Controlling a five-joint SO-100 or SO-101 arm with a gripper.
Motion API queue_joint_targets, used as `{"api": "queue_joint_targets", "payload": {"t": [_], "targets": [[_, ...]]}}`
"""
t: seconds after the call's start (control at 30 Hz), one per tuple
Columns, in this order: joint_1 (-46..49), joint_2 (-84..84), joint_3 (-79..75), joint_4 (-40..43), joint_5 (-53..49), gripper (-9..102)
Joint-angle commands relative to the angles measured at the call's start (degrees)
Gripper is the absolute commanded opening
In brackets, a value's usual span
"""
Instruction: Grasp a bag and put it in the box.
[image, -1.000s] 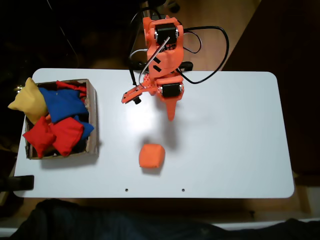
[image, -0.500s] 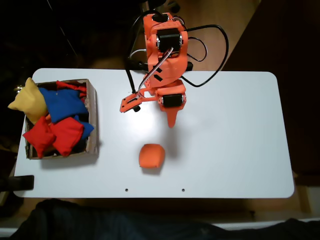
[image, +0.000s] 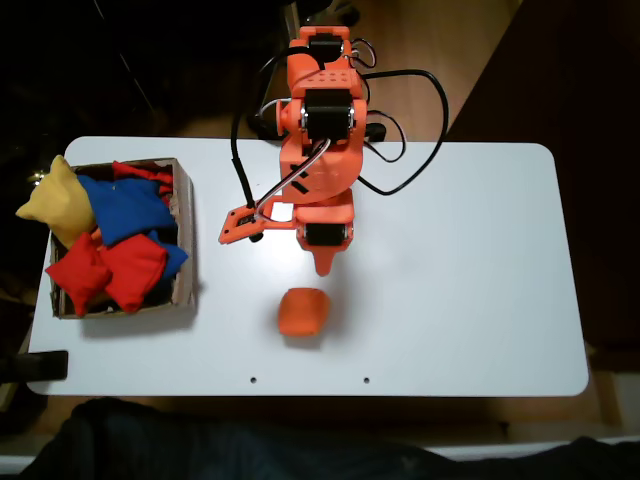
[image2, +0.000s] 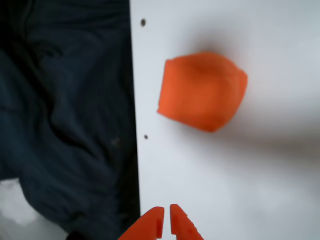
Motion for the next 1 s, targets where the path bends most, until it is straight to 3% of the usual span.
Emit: {"api": "queue_joint_targets", "payload": {"t": [0.0,0.97], "targets": [[1.8,-1.5,-3.9,-0.7,0.7,0],[14.4,-26.4,-17.2,3.6,5.9,0]]}}
